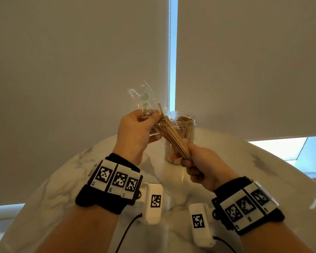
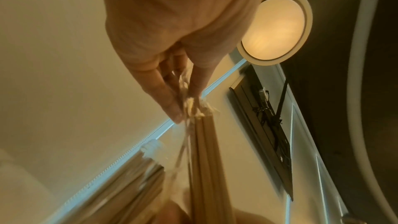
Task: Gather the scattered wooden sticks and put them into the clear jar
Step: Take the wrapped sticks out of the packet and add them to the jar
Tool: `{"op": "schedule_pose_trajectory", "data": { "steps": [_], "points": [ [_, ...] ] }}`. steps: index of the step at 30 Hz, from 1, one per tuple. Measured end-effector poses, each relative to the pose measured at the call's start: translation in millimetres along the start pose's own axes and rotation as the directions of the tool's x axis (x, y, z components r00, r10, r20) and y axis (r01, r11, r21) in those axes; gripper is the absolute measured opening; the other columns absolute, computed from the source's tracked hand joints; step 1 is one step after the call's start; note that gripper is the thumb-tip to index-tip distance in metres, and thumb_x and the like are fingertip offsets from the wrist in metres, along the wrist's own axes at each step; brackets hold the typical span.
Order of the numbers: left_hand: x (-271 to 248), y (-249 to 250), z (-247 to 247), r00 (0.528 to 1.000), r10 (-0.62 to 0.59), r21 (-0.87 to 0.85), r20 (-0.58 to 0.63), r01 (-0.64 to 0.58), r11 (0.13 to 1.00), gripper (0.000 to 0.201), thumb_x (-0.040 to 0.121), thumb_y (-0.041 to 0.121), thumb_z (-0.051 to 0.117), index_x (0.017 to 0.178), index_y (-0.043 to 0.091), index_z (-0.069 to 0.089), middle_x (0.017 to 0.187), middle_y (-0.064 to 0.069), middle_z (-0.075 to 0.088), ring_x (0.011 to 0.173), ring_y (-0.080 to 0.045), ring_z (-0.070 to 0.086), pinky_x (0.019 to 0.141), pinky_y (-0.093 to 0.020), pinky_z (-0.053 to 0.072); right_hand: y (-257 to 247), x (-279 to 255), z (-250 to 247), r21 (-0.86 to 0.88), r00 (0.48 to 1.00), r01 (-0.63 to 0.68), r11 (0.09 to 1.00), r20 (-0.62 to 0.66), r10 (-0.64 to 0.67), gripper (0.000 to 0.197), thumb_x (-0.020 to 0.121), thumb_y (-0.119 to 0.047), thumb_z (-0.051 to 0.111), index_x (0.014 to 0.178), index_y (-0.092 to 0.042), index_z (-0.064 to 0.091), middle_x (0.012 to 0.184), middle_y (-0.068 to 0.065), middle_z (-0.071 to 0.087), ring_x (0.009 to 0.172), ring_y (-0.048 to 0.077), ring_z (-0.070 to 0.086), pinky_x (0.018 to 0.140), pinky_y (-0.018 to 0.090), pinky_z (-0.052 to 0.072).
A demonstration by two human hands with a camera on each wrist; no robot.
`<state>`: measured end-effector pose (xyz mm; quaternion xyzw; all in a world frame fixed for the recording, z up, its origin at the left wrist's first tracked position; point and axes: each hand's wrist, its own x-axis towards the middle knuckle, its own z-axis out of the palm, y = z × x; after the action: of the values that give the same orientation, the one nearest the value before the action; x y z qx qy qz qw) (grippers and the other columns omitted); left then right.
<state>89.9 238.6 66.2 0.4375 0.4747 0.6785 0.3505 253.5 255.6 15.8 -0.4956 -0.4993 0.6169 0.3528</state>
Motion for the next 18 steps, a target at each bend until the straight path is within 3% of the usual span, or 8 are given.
{"op": "schedule_pose_trajectory", "data": {
  "steps": [4, 9, 11, 15, 18],
  "points": [
    [1.8, -3.2, -0.7, 0.999, 0.038, 0.102, -0.025, -0.035, 0.994, 0.006, 0.092, 0.018, 0.072, 0.093, 0.013, 0.071, 0.086, -0.012, 0.075, 0.074, -0.024, 0.074, 0.062, -0.036, 0.061, -0.5, 0.0, 1.0, 0.017, 0.999, -0.004, 1.000, -0.044, 0.005, 0.046, 0.099, -0.053, 0.045, 0.085, -0.016, 0.068, 0.052, -0.003, 0.043, 0.040, 0.009, 0.026, 0.042, 0.019, 0.020],
    [-0.2, -2.8, 0.9, 1.000, -0.002, 0.111, 0.006, 0.001, 0.994, 0.009, 0.092, 0.020, 0.072, 0.092, 0.012, 0.068, 0.087, -0.010, 0.075, 0.076, -0.026, 0.074, 0.064, -0.038, 0.063, -0.1, 0.0, 3.5, 0.050, 0.999, -0.021, 0.999, -0.038, 0.023, 0.042, 0.100, -0.050, 0.046, 0.102, -0.017, 0.071, 0.052, -0.004, 0.044, 0.040, 0.009, 0.026, 0.040, 0.019, 0.021],
    [0.4, -2.3, 0.1, 1.000, 0.006, 0.120, 0.004, -0.007, 0.993, 0.010, 0.092, 0.021, 0.072, 0.091, 0.012, 0.067, 0.087, -0.010, 0.075, 0.076, -0.025, 0.075, 0.065, -0.038, 0.063, -1.0, -0.7, 4.6, 0.046, 0.999, -0.023, 0.999, -0.041, 0.025, 0.043, 0.100, -0.050, 0.046, 0.097, -0.017, 0.072, 0.052, -0.004, 0.044, 0.041, 0.010, 0.026, 0.041, 0.019, 0.022],
    [1.7, -1.8, -2.3, 0.998, 0.053, 0.194, 0.021, -0.056, 0.979, 0.011, 0.091, 0.020, 0.073, 0.091, 0.012, 0.066, 0.086, -0.009, 0.072, 0.076, -0.021, 0.074, 0.064, -0.035, 0.063, -0.8, -2.2, 5.1, 0.046, 0.999, -0.023, 0.999, -0.032, 0.024, 0.052, 0.100, -0.053, 0.046, 0.070, -0.018, 0.070, 0.053, -0.003, 0.043, 0.042, 0.010, 0.026, 0.044, 0.021, 0.020],
    [3.9, 0.3, -5.7, 1.000, 0.025, 0.157, 0.009, -0.027, 0.987, 0.012, 0.091, 0.021, 0.074, 0.092, 0.012, 0.066, 0.088, -0.010, 0.073, 0.076, -0.023, 0.073, 0.065, -0.036, 0.062, 0.6, -1.9, 4.6, 0.013, 0.999, -0.017, 1.000, -0.036, 0.017, 0.052, 0.098, -0.057, 0.046, 0.070, -0.018, 0.066, 0.053, -0.003, 0.043, 0.042, 0.010, 0.027, 0.043, 0.021, 0.022]
  ]
}}
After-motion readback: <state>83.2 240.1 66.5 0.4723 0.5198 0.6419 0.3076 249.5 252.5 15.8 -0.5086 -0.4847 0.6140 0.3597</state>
